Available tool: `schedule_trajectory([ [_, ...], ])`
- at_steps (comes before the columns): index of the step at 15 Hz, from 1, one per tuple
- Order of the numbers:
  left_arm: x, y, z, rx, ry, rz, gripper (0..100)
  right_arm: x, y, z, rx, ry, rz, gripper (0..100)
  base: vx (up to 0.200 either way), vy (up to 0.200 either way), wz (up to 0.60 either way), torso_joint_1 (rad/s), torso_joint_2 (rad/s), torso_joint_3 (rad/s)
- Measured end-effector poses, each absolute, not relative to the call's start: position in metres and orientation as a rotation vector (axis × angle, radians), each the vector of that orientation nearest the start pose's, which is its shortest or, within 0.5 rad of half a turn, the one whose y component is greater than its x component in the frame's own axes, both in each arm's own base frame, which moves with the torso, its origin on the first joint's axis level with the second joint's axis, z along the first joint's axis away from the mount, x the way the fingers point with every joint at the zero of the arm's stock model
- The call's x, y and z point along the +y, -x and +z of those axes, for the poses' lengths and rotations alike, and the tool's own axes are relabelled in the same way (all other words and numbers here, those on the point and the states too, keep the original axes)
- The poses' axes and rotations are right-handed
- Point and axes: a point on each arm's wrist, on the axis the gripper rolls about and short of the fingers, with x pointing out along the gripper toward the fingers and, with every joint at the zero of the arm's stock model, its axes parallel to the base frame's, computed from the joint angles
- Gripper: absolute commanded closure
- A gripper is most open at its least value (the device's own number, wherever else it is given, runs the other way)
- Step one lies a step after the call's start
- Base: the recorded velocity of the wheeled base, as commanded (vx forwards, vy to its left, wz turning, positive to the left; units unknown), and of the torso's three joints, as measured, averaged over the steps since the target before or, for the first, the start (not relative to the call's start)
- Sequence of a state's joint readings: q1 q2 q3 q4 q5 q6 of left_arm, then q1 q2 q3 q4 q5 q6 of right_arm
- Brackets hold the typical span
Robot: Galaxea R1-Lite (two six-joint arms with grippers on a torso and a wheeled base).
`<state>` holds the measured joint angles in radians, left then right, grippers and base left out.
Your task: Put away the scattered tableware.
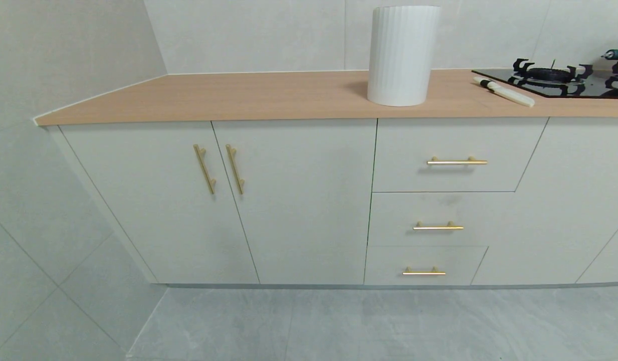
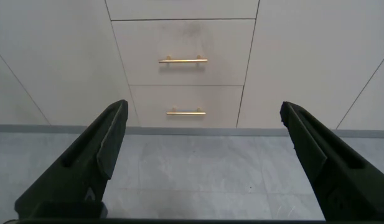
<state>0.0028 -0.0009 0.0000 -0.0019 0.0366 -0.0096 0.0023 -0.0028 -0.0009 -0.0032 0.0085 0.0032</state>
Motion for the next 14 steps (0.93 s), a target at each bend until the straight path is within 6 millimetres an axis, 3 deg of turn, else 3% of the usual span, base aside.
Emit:
schedule_trajectory([
  [10, 0.0008, 0.0229, 0.0756, -0.003, 0.009, 0.039, 0, 0.0001, 0.023, 0.0756, -0.005, -0.002, 0.01, 0, 0.0, 0.0, 0.0, 0.0, 0.0, 0.0],
  [14, 0.0008, 0.0229, 0.0757, -0.004, 0.009, 0.039, 0, 0.0001, 0.023, 0.0755, -0.004, -0.003, 0.012, 0, 0.2, 0.0, 0.0, 0.0, 0.0, 0.002],
])
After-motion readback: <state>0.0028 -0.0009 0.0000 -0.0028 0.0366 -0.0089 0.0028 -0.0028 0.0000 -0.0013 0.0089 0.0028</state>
